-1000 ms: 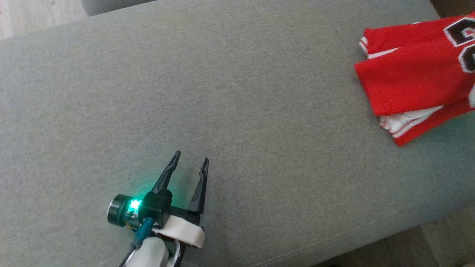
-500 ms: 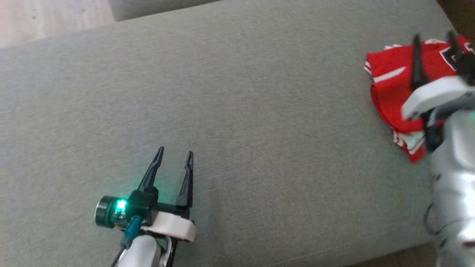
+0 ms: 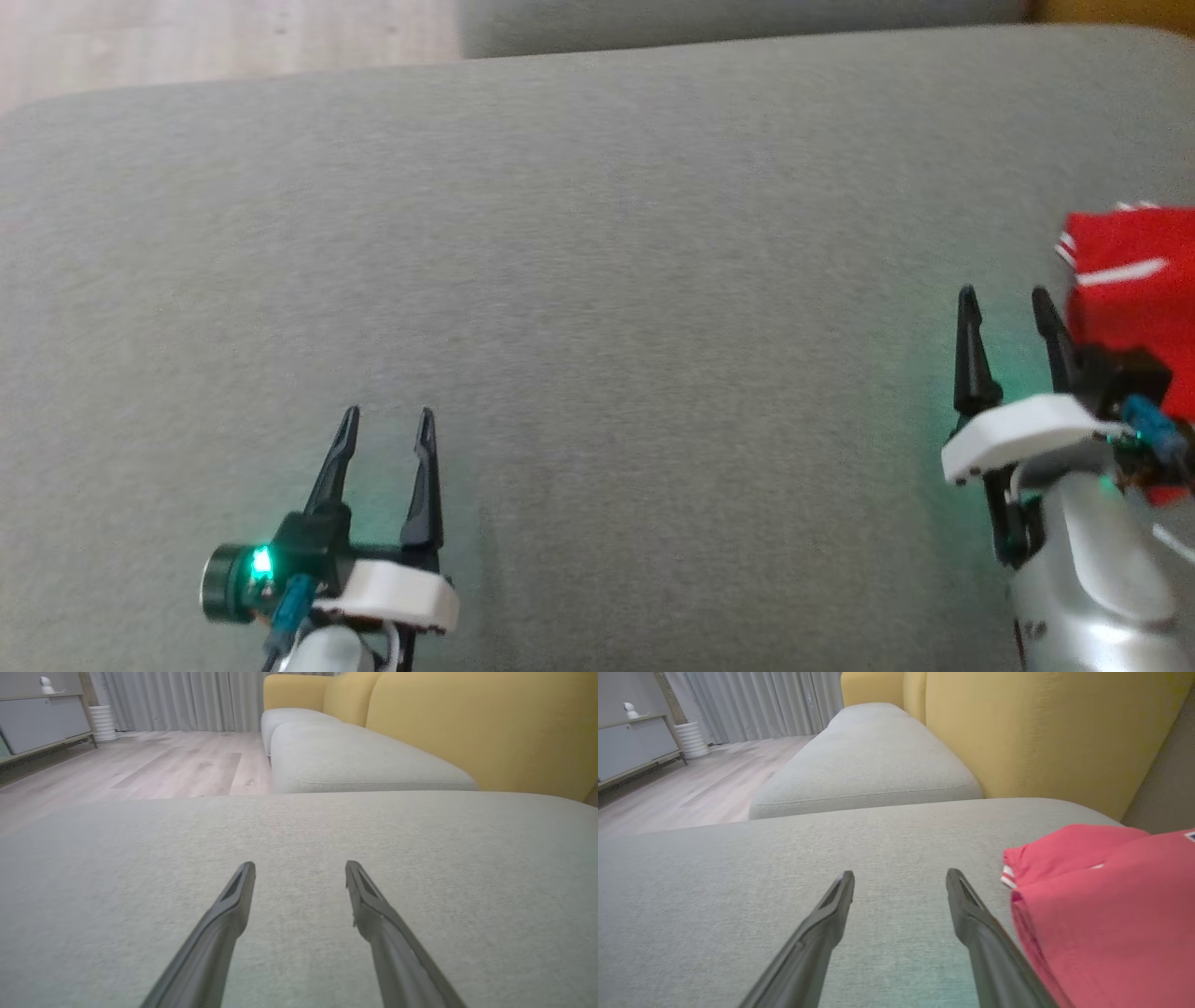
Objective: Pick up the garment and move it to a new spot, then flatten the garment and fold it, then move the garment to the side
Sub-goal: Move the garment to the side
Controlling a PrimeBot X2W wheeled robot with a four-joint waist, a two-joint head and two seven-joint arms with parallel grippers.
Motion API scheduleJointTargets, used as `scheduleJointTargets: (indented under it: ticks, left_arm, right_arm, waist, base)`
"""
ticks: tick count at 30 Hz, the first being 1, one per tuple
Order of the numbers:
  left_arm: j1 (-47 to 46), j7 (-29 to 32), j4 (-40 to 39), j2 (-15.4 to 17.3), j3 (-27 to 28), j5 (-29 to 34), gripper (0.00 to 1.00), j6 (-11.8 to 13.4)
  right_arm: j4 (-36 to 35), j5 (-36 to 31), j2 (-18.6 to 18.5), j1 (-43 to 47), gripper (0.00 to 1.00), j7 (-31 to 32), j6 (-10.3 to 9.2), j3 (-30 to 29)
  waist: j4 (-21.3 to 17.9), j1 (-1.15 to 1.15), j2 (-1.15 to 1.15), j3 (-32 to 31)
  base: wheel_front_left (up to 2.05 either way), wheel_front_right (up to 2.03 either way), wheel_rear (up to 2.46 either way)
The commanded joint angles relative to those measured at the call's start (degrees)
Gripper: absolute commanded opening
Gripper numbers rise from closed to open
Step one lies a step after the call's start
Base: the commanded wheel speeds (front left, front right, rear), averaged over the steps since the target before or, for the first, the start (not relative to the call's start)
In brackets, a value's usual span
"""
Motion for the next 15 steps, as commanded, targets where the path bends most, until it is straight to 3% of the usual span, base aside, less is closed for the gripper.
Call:
scheduleJointTargets:
  ticks: [1, 7, 15]
  left_arm:
    - [0.41, -0.3, -1.64, 0.04, 2.43, -0.21, 1.0, 0.47]
    - [1.26, -0.3, -1.37, 0.04, 4.21, 0.21, 1.0, 0.78]
    - [2.59, -0.3, -1.2, 0.04, 6.03, -0.24, 1.0, -0.79]
  right_arm:
    - [-2.54, 0.41, 0.54, 0.36, 1.0, -0.61, -0.04, 1.22]
    - [-2.88, 2.75, 0.84, 3.45, 1.0, -0.62, -0.04, 2.6]
    - [-2.69, 6.25, 0.86, 5.82, 1.0, -0.62, -0.04, 6.14]
  waist:
    - [3.03, 0.01, 0.0, -1.26]
    - [5.96, 0.01, 0.0, -2.95]
    - [7.67, 0.01, 0.0, -6.29]
  base:
    - [0.0, 0.0, 0.0]
    - [0.0, 0.0, 0.0]
    - [0.0, 0.0, 0.0]
